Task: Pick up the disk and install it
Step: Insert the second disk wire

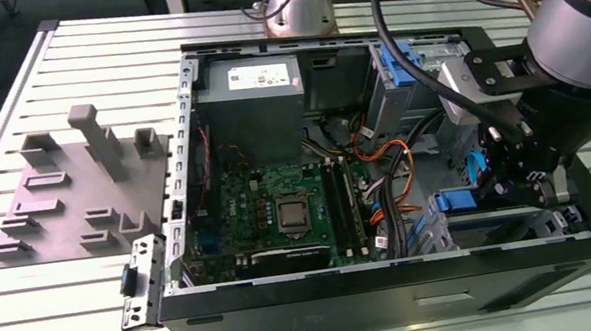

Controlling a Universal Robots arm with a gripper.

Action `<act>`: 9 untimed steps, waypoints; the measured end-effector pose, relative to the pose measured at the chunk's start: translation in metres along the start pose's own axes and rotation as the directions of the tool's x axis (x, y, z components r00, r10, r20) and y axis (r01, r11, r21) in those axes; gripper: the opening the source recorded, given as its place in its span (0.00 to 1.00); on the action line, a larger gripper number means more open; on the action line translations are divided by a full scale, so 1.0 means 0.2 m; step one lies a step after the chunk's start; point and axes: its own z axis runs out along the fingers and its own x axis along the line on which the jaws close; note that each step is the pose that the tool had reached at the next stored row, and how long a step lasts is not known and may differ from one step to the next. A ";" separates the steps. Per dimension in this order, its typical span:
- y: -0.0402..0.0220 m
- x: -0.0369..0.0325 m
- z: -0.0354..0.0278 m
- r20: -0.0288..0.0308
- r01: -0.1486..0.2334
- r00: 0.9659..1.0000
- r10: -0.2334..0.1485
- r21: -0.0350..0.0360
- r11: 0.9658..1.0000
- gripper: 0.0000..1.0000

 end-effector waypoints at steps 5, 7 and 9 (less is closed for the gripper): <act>0.000 0.000 -0.003 0.001 0.000 1.000 0.000 0.000 1.000 0.24; -0.004 -0.001 -0.037 0.001 0.000 1.000 0.000 0.000 1.000 0.24; -0.009 -0.003 -0.080 0.001 0.000 1.000 0.000 0.000 1.000 0.24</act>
